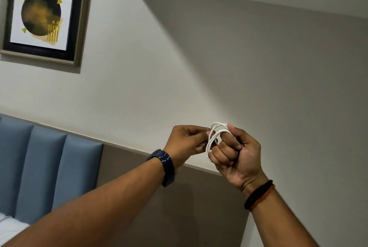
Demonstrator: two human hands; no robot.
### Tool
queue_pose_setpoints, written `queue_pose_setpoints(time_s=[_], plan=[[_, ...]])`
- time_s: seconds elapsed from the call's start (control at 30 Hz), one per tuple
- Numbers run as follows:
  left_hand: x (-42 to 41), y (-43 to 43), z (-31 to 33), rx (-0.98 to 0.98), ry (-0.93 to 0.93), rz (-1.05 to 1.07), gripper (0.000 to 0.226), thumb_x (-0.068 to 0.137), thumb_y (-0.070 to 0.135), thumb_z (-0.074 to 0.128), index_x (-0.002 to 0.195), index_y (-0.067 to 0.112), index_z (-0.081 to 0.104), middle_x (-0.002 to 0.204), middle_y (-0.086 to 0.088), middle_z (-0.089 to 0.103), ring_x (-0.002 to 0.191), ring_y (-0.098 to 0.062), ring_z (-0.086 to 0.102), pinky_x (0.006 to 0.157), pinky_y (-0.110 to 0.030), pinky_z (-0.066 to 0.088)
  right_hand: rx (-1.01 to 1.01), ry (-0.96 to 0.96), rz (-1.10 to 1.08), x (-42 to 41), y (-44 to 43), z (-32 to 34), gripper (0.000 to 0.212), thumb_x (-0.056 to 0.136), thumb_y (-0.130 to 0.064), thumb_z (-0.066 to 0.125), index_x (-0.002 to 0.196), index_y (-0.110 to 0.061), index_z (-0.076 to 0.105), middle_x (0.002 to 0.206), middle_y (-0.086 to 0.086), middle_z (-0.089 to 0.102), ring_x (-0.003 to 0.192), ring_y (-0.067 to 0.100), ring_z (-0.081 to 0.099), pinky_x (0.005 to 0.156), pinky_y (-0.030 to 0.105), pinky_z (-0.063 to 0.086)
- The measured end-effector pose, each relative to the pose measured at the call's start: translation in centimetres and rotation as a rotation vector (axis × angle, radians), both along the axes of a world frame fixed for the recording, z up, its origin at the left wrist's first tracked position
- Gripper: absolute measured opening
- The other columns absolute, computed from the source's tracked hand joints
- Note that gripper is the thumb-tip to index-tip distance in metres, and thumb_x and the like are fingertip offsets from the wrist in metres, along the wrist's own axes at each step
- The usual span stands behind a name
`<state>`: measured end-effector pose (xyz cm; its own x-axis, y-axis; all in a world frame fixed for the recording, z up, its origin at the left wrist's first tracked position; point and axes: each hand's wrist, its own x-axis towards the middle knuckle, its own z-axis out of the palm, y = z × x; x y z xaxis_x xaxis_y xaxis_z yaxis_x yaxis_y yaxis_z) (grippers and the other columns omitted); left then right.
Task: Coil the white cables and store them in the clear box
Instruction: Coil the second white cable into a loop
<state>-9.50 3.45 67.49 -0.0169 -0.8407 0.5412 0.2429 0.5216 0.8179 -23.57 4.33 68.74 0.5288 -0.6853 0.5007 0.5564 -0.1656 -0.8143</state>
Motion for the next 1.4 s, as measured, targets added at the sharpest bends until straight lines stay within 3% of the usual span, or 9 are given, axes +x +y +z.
queue_pose_setpoints(time_s=[0.1,0.2,0.47,0.6,0.73,0.87,1.07,1.2,1.4], plan=[[0.4,0.1,0.1,0.026,0.044,-0.156,0.011,0.082,0.016,0.068,0.084,0.009,0.077,0.090,-0.015,0.075,0.083,-0.024,0.071,0.075,-0.028,0.057,0.008,-0.010,-0.032,-0.3,-0.2,-0.1,0.044,0.086,-0.032,0.036,0.046,-0.021,0.020,0.036,-0.002,0.010,0.034,0.016,0.007,0.040,0.023,0.012],[0.6,-0.1,-0.2,-0.018,-0.033,-0.165,0.028,0.066,0.018,0.083,0.093,0.012,0.076,0.094,-0.008,0.076,0.091,-0.021,0.071,0.074,-0.025,0.056,0.017,-0.014,-0.057,-0.6,-0.3,-0.1,0.045,0.085,-0.033,0.038,0.046,-0.021,0.019,0.037,-0.001,0.009,0.035,0.016,0.006,0.041,0.023,0.011],[0.5,-0.2,0.1,-0.094,-0.152,-0.022,0.018,0.069,0.004,0.080,0.083,0.013,0.074,0.079,-0.007,0.076,0.072,-0.016,0.071,0.066,-0.025,0.056,0.006,0.009,-0.114,-0.9,-0.5,-0.6,0.045,0.085,-0.034,0.041,0.047,-0.020,0.022,0.037,-0.001,0.011,0.033,0.016,0.012,0.039,0.023,0.019],[0.7,-0.1,0.4,-0.109,-0.177,-0.019,0.041,0.075,0.001,0.074,0.100,0.013,0.044,0.081,-0.015,0.075,0.071,-0.022,0.070,0.068,-0.028,0.057,0.013,0.051,-0.178,-1.2,-0.7,-0.6,0.047,0.089,-0.037,0.046,0.046,-0.019,0.037,0.033,-0.005,0.026,0.031,0.012,0.027,0.039,0.024,0.030],[0.4,-0.4,0.1,-0.105,-0.264,0.047,0.040,0.087,0.002,0.060,0.092,0.026,0.027,0.085,-0.019,0.072,0.069,-0.026,0.061,0.075,-0.037,0.050,-0.006,0.131,-0.247,-1.3,-0.7,-0.7,0.047,0.094,-0.043,0.044,0.056,-0.015,0.046,0.039,-0.002,0.035,0.046,0.017,0.045,0.057,0.029,0.045],[0.3,-0.9,0.1,-0.087,-0.294,0.103,0.034,0.092,0.004,0.051,0.089,0.025,0.025,0.080,-0.008,0.065,0.071,-0.026,0.054,0.076,-0.045,0.050,-0.047,0.260,-0.362,-1.8,-0.7,-0.6,0.041,0.091,-0.044,0.045,0.069,-0.011,0.051,0.048,0.002,0.040,0.059,0.018,0.058,0.067,0.028,0.054],[0.2,-0.6,0.3,0.128,-0.170,-0.096,0.026,0.093,0.006,0.051,0.088,0.021,0.031,0.078,-0.005,0.061,0.077,-0.024,0.057,0.088,-0.045,0.047,-0.112,0.391,-0.595,-1.7,-0.9,-0.7,0.042,0.097,-0.042,0.036,0.071,-0.011,0.047,0.046,-0.003,0.037,0.059,0.015,0.058,0.067,0.027,0.052],[-0.3,-0.3,0.3,0.179,-0.109,-0.173,0.026,0.088,0.010,0.055,0.086,0.020,0.031,0.071,-0.002,0.058,0.073,-0.025,0.056,0.084,-0.042,0.043,-0.152,0.387,-0.639,-1.4,-1.2,-1.1,0.042,0.097,-0.043,0.036,0.070,-0.012,0.045,0.046,-0.004,0.035,0.058,0.017,0.053,0.071,0.033,0.049],[-0.2,-0.4,0.3,0.121,-0.255,-0.012,0.042,0.076,0.002,0.073,0.091,0.019,0.037,0.084,-0.014,0.059,0.077,-0.029,0.057,0.080,-0.043,0.045,-0.205,0.426,-0.684,-1.2,-1.5,-1.3,0.044,0.097,-0.046,0.035,0.068,-0.014,0.047,0.044,-0.007,0.041,0.064,0.020,0.052,0.075,0.035,0.050]])
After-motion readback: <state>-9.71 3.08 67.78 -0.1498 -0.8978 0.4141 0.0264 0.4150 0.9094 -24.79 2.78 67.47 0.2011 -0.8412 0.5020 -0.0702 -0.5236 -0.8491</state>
